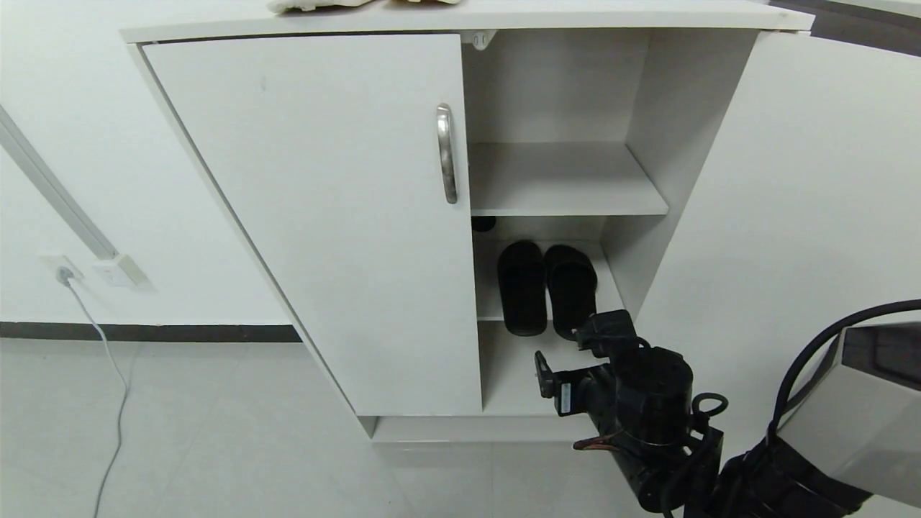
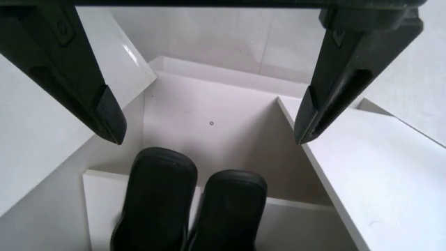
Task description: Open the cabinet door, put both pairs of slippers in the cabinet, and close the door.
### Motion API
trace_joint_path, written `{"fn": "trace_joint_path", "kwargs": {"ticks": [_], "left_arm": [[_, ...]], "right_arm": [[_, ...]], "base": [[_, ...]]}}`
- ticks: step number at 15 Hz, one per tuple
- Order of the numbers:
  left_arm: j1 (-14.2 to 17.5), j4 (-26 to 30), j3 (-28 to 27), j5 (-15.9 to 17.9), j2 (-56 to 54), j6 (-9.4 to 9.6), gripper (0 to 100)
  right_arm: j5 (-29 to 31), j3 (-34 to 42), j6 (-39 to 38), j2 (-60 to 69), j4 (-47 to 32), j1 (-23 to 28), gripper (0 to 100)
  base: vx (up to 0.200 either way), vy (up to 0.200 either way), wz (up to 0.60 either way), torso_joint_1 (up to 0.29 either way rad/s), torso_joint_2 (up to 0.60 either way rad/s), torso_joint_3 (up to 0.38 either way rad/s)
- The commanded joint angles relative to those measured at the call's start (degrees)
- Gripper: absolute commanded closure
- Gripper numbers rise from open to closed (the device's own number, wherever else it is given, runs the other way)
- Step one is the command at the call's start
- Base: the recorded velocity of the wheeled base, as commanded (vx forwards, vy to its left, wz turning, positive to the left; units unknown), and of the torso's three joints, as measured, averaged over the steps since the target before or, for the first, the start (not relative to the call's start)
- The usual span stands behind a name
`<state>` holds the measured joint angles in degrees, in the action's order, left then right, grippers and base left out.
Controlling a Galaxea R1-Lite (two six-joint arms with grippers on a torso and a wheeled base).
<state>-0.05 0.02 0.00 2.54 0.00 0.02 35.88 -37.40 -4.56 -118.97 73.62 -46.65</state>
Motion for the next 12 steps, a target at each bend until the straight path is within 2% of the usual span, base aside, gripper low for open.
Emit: {"fn": "trace_joint_path", "kwargs": {"ticks": [1, 6, 12], "left_arm": [[0.0, 0.0, 0.0, 0.0, 0.1, -0.02, 100], [0.0, 0.1, 0.0, 0.0, 0.1, -0.02, 100], [0.0, 0.0, 0.0, 0.0, 0.1, -0.02, 100]], "right_arm": [[0.0, 0.0, 0.0, -0.3, 0.0, 0.0, 0], [0.0, 0.0, 0.0, -0.4, 0.0, 0.1, 0], [0.1, 0.0, 0.0, -0.4, 0.1, 0.2, 0]], "base": [[0.0, 0.0, 0.0, 0.0, 0.0, 0.0], [0.0, 0.0, 0.0, 0.0, 0.0, 0.0], [0.0, 0.0, 0.0, 0.003, 0.0, 0.169]]}}
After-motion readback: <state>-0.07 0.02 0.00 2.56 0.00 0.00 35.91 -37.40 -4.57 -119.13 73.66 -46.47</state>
